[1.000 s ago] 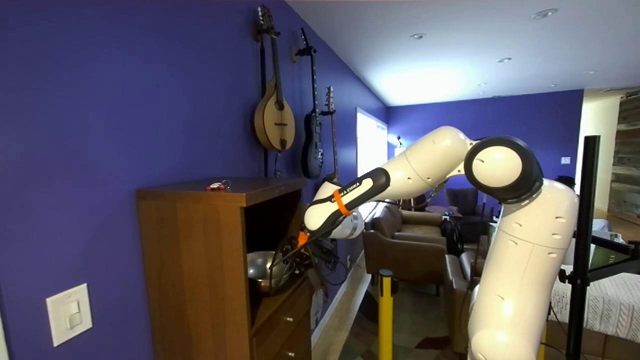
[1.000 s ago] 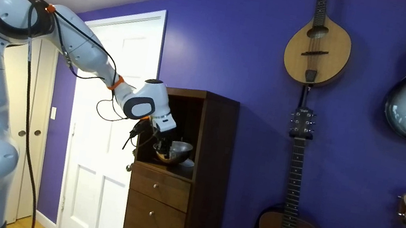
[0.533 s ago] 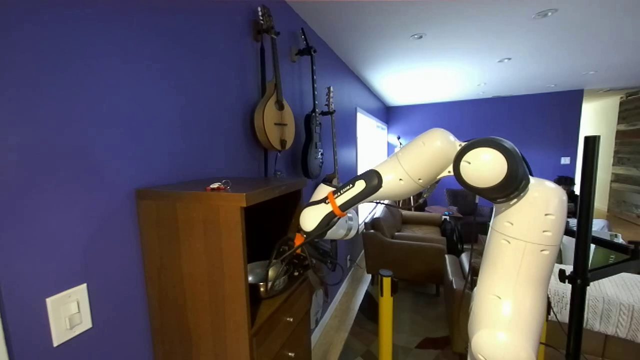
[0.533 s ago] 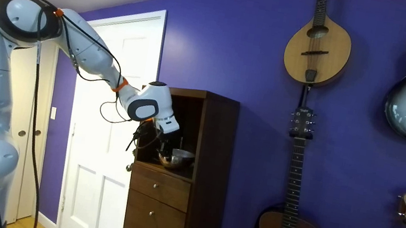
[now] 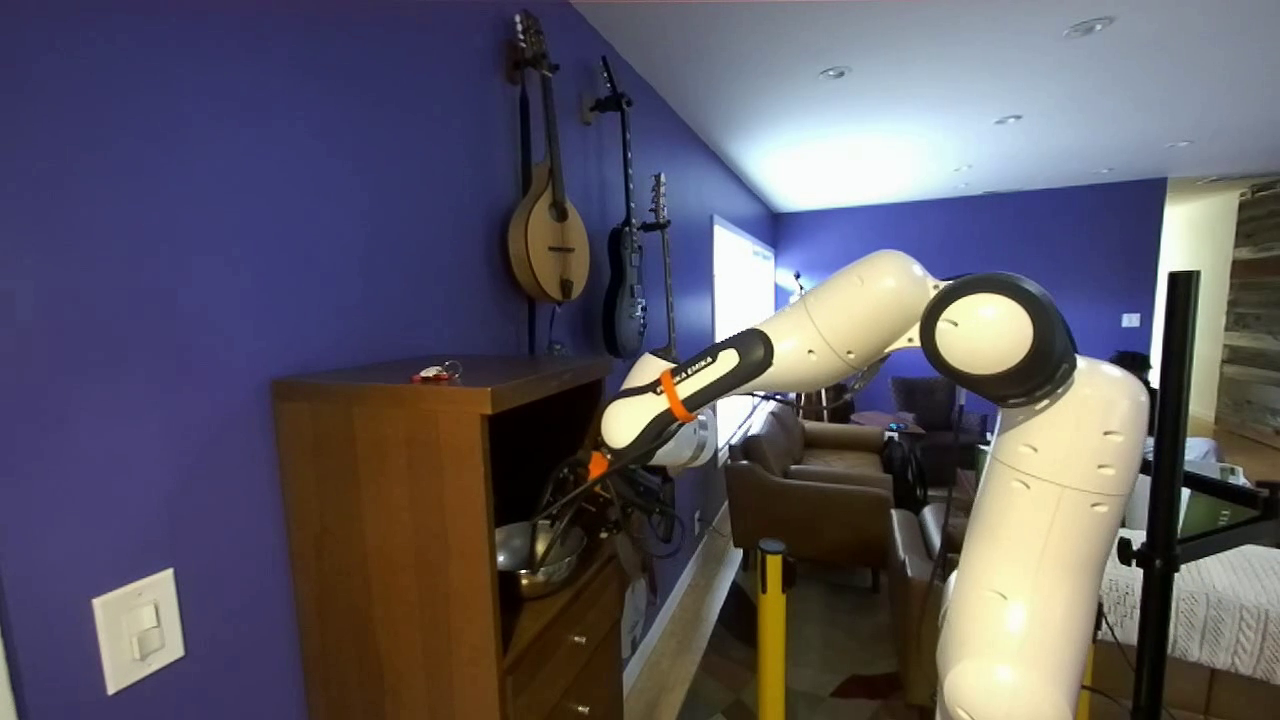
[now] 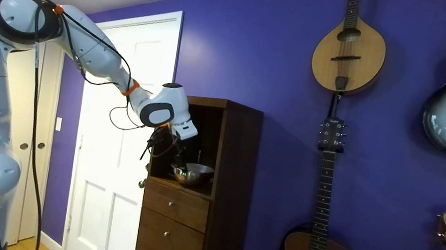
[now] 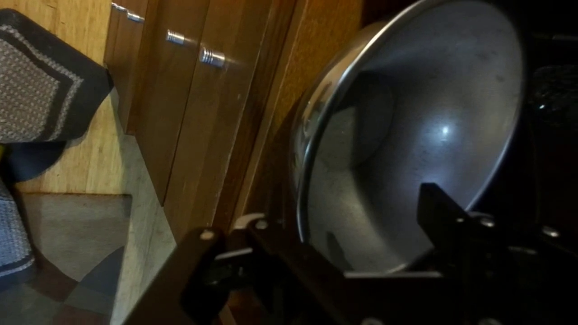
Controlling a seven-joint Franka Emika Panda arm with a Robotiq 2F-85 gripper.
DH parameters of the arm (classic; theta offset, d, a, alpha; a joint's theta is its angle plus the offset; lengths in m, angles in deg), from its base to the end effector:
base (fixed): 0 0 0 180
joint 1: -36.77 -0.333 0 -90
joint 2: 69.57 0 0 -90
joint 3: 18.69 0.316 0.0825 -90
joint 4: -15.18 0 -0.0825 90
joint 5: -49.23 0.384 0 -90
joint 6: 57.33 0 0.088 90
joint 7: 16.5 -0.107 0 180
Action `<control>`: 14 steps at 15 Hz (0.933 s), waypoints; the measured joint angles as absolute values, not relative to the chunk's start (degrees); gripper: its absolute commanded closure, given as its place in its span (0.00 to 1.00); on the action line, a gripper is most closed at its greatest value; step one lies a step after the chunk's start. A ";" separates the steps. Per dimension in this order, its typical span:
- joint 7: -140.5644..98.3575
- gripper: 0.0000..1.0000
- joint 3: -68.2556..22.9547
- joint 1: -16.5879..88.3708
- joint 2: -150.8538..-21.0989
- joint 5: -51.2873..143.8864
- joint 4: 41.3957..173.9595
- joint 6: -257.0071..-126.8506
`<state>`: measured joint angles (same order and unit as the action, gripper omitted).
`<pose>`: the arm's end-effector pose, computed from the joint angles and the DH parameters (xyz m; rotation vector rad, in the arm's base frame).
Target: Transfer the bowl to the shelf below it
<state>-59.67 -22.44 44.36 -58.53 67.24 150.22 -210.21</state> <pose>0.5009 -0.1108 0.4599 -2.2571 1.5396 -0.5836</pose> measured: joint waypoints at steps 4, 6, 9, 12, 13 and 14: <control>-53.42 0.00 -22.74 42.39 -52.72 71.65 153.14 -204.73; -48.46 0.00 -23.25 41.24 -48.36 73.48 155.54 -198.31; -41.58 0.00 -23.95 41.26 -40.32 73.13 159.95 -186.63; -34.20 0.00 -24.63 42.44 -30.94 70.63 164.52 -175.89; -31.90 0.00 -24.84 42.85 -27.80 69.42 165.75 -172.66; -29.51 0.00 -25.08 43.20 -24.77 68.27 166.72 -169.77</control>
